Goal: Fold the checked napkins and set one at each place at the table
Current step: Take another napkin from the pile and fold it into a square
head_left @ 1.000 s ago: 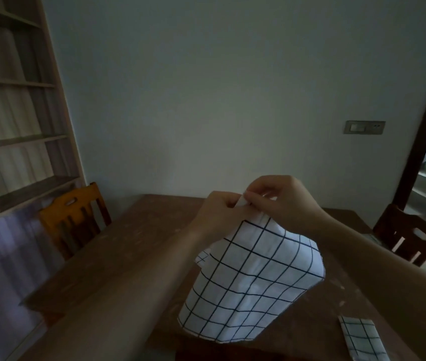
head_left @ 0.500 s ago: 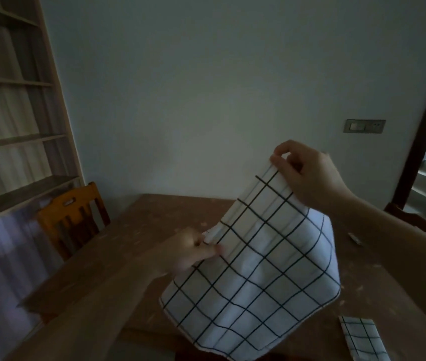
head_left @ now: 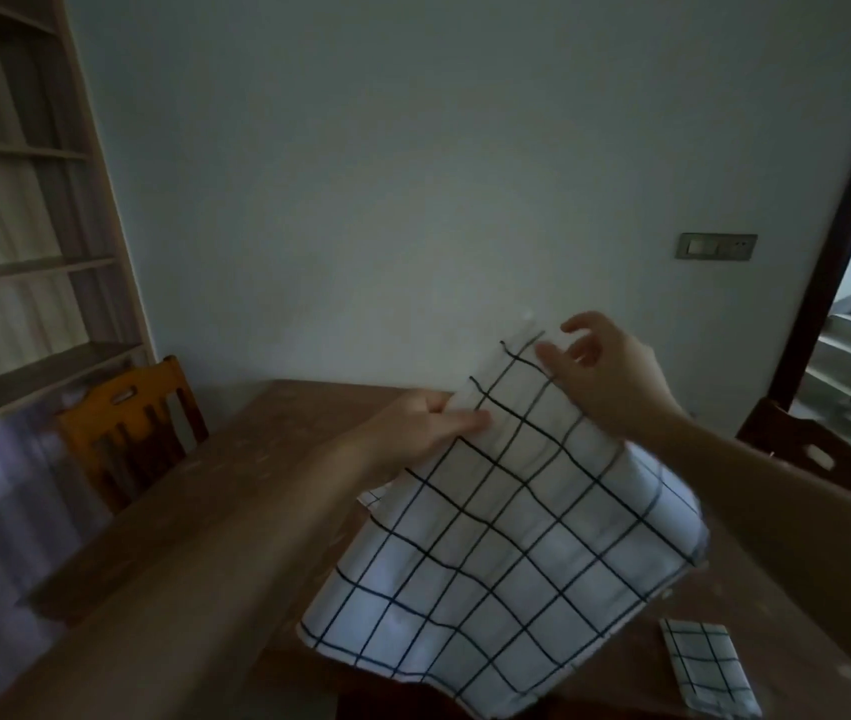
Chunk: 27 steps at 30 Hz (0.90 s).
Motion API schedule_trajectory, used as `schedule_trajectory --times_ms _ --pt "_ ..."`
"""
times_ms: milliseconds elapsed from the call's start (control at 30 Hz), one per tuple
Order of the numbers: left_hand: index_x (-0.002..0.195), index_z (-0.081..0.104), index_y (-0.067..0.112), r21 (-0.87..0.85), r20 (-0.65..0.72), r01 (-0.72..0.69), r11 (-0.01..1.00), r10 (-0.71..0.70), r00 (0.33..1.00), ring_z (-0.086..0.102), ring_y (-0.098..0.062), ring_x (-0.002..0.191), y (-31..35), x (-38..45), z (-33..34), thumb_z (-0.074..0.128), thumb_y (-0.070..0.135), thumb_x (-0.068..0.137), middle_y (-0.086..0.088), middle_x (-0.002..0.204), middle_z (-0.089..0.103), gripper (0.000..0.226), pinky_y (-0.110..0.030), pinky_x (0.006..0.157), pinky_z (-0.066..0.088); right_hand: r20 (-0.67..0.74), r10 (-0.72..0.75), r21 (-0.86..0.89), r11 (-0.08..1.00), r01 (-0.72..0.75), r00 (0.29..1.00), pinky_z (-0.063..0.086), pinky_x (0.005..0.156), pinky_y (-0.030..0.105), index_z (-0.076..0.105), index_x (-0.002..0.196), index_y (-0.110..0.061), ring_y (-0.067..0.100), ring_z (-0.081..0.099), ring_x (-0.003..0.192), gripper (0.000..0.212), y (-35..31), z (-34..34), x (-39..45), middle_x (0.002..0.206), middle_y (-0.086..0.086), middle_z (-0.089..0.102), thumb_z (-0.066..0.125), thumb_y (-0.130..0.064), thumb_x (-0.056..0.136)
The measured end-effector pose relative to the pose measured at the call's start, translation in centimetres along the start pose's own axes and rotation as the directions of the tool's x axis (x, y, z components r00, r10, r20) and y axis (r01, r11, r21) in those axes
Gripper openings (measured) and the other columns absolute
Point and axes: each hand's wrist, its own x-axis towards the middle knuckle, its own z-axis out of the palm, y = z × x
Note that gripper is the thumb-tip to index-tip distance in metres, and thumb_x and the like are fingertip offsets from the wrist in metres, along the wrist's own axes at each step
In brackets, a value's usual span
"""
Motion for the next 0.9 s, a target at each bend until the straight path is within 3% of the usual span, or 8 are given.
schedule_trajectory --times_ms 167,300,367,467,567,633,767,900 --pt "0.109 0.069 0.020 -0.158 -0.100 0.059 0.986 -0.075 0.992 0.056 -0.002 0.104 -0.8 0.0 -0.8 0.055 0.039 0.094 0.014 0.108 0.065 0.028 -0.025 0.091 0.034 0.310 0.420 0.466 0.715 -0.521 0.853 0.036 0.105 0.034 0.042 0.144 -0.025 0.021 0.049 0.128 0.086 5.8 4.4 -4.5 0.143 0.001 0.050 0.045 -0.078 0.077" --pt "0.128 0.058 0.018 -0.299 -0.165 0.078 0.951 -0.132 0.977 0.034 -0.017 0.140 -1.8 0.3 -1.7 0.056 0.042 0.093 0.001 0.147 0.047 0.043 -0.035 0.108 0.021 0.726 0.181 0.624 0.234 -0.746 0.664 0.053 0.094 0.046 0.061 0.128 -0.007 0.037 0.061 0.117 0.091 6.4 4.1 -7.2 0.126 0.023 0.063 0.022 -0.076 0.083" --pt "0.124 0.060 0.022 -0.322 -0.191 0.083 0.943 -0.150 0.970 0.029 -0.020 0.144 -2.1 0.3 -2.0 0.057 0.043 0.092 -0.001 0.152 0.041 0.038 -0.039 0.113 0.018 0.722 0.128 0.635 0.267 -0.725 0.680 0.055 0.088 0.046 0.063 0.125 -0.006 0.034 0.065 0.112 0.086 5.8 3.4 -7.0 0.120 0.020 0.067 0.023 -0.072 0.087" --pt "0.113 0.064 0.025 -0.336 -0.194 0.130 0.933 -0.203 0.960 0.025 -0.023 0.145 -2.4 0.2 -2.5 0.056 0.044 0.093 -0.003 0.155 0.037 0.029 -0.042 0.111 0.019 0.541 0.265 0.593 0.552 -0.586 0.798 0.056 0.085 0.046 0.066 0.117 0.001 0.031 0.072 0.092 0.049 5.3 3.9 -5.8 0.096 0.015 0.076 0.063 -0.037 0.085" --pt "0.142 0.045 0.020 -0.311 -0.151 0.217 0.925 -0.273 0.950 0.017 -0.025 0.148 -3.0 0.3 -2.8 0.057 0.048 0.092 -0.004 0.160 0.026 0.059 -0.047 0.116 0.012 0.291 0.271 0.479 0.789 -0.385 0.918 0.059 0.081 0.039 0.074 0.098 -0.013 0.024 0.072 0.088 0.014 5.2 4.2 -4.9 0.090 0.007 0.076 0.070 -0.018 0.087" --pt "0.142 0.044 0.013 -0.229 -0.167 0.254 0.940 -0.295 0.941 0.020 -0.027 0.147 -3.7 0.2 -3.1 0.065 0.042 0.087 -0.007 0.157 0.031 0.065 -0.046 0.116 0.014 0.240 0.253 0.472 0.813 -0.340 0.937 0.058 0.072 0.029 0.074 0.091 -0.018 0.023 0.072 0.087 0.006 5.0 4.0 -4.9 0.090 0.008 0.076 0.069 -0.020 0.088" --pt "0.119 0.062 0.004 -0.259 -0.221 0.274 0.926 -0.333 0.917 0.055 -0.029 0.124 -4.7 0.0 -3.3 0.087 0.029 0.067 -0.011 0.123 0.066 0.063 -0.036 0.098 0.044 0.239 0.288 0.526 0.765 -0.373 0.927 0.059 0.081 0.044 0.074 0.097 -0.017 0.032 0.070 0.089 0.013 5.9 3.7 -4.8 0.091 0.010 0.075 0.063 -0.019 0.092" --pt "0.110 0.063 0.011 -0.316 -0.297 0.250 0.915 -0.346 0.890 0.058 -0.022 0.109 -5.1 0.3 -3.2 0.083 0.018 0.074 -0.003 0.111 0.066 0.042 -0.037 0.095 0.042 0.139 0.312 0.523 0.782 -0.337 0.940 0.045 0.065 0.016 0.066 0.108 -0.020 0.003 0.063 0.076 0.017 5.7 3.4 -4.6 0.085 -0.011 0.068 0.065 -0.018 0.091"
